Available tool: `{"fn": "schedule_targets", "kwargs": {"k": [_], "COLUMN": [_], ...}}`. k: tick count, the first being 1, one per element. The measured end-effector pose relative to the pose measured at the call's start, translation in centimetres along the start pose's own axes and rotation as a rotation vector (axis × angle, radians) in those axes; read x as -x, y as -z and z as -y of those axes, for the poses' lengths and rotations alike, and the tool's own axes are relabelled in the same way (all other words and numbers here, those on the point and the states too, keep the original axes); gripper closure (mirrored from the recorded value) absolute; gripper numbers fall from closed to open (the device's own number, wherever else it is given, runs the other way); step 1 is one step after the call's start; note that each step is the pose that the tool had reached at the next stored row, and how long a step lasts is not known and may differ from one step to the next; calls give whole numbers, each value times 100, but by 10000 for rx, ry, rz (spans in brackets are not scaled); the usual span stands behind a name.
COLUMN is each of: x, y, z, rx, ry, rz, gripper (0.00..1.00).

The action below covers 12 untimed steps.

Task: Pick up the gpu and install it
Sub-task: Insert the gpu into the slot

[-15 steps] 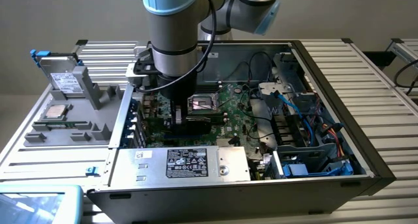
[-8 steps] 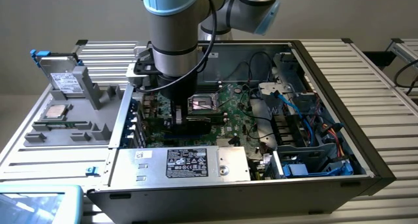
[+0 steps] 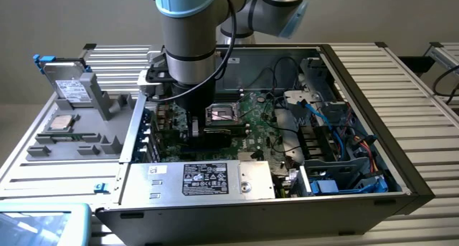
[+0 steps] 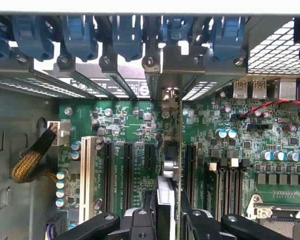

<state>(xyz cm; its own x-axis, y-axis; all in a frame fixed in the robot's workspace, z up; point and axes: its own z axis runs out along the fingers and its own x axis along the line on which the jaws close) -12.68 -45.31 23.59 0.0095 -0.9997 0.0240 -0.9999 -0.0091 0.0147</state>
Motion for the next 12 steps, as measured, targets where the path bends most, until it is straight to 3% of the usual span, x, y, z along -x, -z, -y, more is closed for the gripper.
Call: {"fn": "schedule_targets", "kwargs": {"k": [12], "x": [-6], "y": [-1], "z": [0], "rx": [-1], "ry": [21], "rz": [0], "gripper": [72]}}
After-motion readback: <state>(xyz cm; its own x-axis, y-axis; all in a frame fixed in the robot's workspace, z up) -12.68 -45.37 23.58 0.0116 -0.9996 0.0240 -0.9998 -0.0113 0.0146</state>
